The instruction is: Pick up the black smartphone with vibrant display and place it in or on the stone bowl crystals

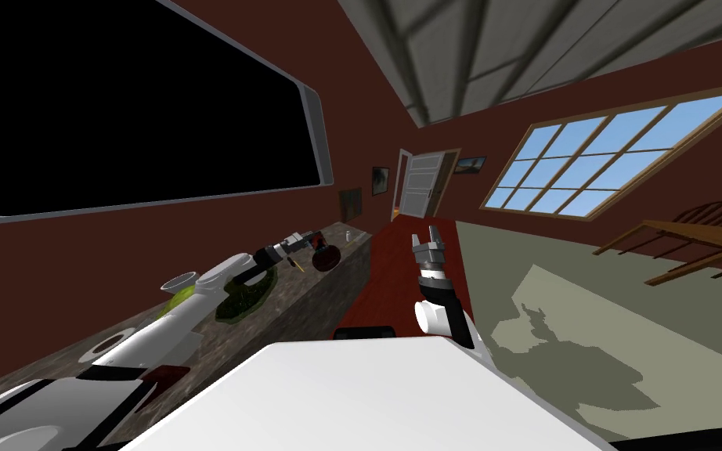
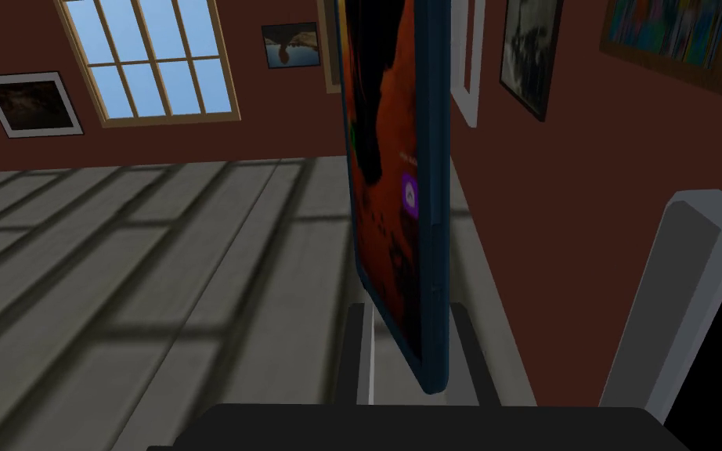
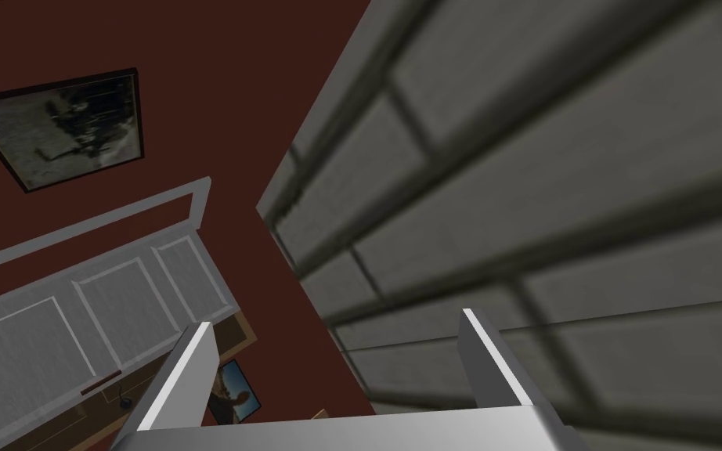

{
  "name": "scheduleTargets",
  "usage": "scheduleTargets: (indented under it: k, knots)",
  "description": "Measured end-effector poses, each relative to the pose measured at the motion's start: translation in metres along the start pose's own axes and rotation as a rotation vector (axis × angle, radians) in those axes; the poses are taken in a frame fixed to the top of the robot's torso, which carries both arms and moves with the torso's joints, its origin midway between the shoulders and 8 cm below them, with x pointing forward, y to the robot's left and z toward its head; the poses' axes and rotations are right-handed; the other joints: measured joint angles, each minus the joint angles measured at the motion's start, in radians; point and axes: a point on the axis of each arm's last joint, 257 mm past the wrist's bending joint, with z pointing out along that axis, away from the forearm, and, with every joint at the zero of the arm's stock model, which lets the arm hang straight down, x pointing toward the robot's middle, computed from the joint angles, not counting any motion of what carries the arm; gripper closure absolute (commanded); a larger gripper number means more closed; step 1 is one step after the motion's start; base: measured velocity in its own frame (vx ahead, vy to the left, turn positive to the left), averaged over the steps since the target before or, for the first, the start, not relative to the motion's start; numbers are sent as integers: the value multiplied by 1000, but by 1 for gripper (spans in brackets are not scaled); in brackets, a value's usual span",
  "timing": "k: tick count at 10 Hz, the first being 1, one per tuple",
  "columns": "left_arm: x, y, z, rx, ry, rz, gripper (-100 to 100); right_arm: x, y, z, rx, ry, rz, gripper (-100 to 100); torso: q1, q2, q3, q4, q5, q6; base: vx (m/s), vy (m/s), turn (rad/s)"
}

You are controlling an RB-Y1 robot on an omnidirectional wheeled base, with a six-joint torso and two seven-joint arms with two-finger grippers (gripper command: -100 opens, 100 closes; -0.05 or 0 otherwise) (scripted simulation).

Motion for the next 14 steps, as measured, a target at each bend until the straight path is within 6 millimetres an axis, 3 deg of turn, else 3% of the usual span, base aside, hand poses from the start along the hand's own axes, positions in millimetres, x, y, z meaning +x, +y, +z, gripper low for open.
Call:
scheduleTargets:
  k: [1,2,6,7,8,14]
  knots:
    - [3,5,-3,-17,12,13,100,0,0,0,0,0,0,0,0,0,0,0,0,-1,3,-18,12]
    - [3,5,-3,-21,14,15,-100,0,0,0,0,0,0,0,1,1,1,0,0,-1,0,0,0]
    - [3,5,-3,-20,13,15,-100,0,0,0,0,0,0,0,3,1,1,0,0,-1,0,0,0]
    - [3,5,-3,-20,13,15,0,0,0,0,0,0,0,0,3,1,1,0,0,-1,0,0,0]
    - [3,5,-3,-20,13,15,-100,0,0,0,0,0,0,0,3,1,1,1,0,-1,-92,85,-312]
    - [-1,58,31,-140,15,13,-100,0,0,0,0,0,0,0,10,12,7,3,2,-1,-171,117,-211]
